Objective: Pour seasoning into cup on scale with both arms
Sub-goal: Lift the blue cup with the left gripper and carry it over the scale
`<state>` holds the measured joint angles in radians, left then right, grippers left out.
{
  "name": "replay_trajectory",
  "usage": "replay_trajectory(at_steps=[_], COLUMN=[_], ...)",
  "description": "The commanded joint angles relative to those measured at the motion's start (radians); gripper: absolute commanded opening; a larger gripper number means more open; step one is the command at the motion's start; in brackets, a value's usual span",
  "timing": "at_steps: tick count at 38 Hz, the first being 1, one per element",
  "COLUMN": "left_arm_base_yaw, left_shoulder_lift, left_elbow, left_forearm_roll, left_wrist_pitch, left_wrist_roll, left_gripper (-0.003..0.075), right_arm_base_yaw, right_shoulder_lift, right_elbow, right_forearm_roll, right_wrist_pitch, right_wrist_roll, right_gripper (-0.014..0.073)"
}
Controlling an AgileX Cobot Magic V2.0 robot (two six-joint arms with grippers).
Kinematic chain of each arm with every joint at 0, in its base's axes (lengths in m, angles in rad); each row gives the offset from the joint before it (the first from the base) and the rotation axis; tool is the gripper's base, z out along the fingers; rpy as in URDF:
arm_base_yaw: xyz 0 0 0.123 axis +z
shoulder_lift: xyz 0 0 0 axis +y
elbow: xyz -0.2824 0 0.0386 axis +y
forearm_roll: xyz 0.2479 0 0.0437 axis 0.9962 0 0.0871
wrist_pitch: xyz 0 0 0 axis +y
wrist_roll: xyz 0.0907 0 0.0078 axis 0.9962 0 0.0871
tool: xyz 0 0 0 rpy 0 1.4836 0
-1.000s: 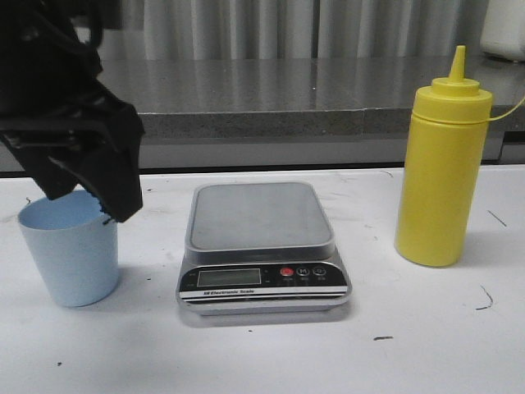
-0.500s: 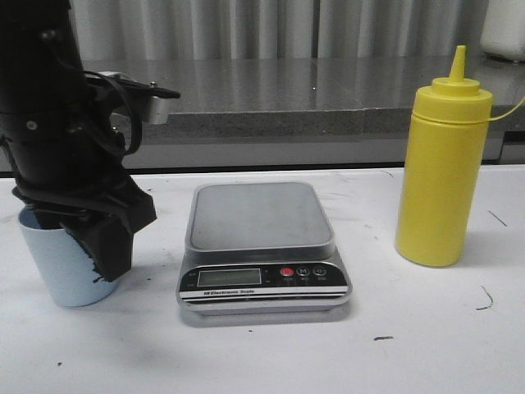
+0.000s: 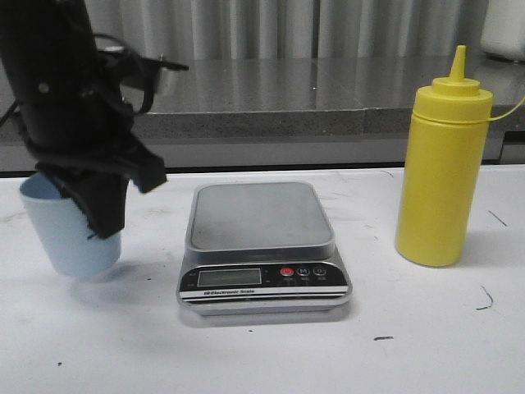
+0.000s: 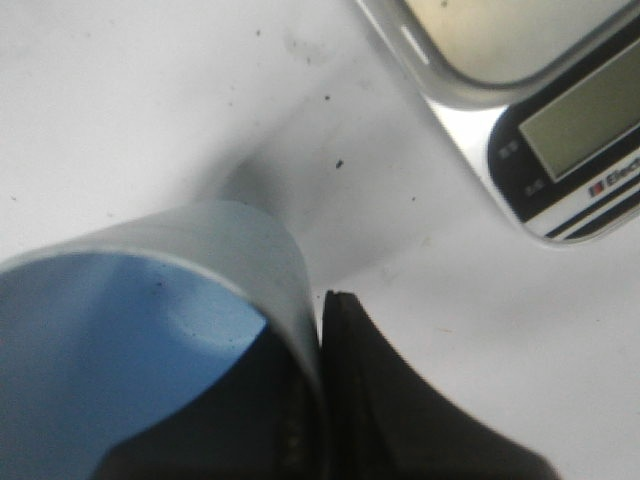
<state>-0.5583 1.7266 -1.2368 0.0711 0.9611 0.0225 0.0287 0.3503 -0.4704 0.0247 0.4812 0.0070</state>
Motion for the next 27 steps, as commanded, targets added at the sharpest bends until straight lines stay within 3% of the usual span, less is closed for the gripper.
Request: replay_trajectory(at_steps=[1,8,19,27], left_arm_base_yaw=[-0.006,-0.010,-0.104,-0.162], left_shoulder_lift=[-0.042,-0.003,0.171,0.293], left_elbow=[-0.137,-0.337,-0.638,-0.760], left_forearm_roll=[-0.006,-0.071,-0.071,-0.071], left_wrist_pitch=[0.089,0.165,0.279,0.288], left_wrist_roll=[-0.009,0.018,0.022,0.022], left_gripper=[-0.0020,-0.0020,-0.0020,-0.0020], right_arm_base_yaw=[-0.005,-0.005,-0.005,-0.005], right_shoulder_lift=[0.015,0.015,0.015,0.015], right_elbow=[-0.034,-0.034,-0.034,-0.034], right_forearm_roll=[-0.003,-0.003,-0.003,-0.003], right_wrist_pitch=[-0.075,-0.075,-0.075,-0.075], right_wrist_roll=[-0.001,-0.001,-0.001,-0.001], right_gripper=[0.0612,0.0612,0.0612,0.0612])
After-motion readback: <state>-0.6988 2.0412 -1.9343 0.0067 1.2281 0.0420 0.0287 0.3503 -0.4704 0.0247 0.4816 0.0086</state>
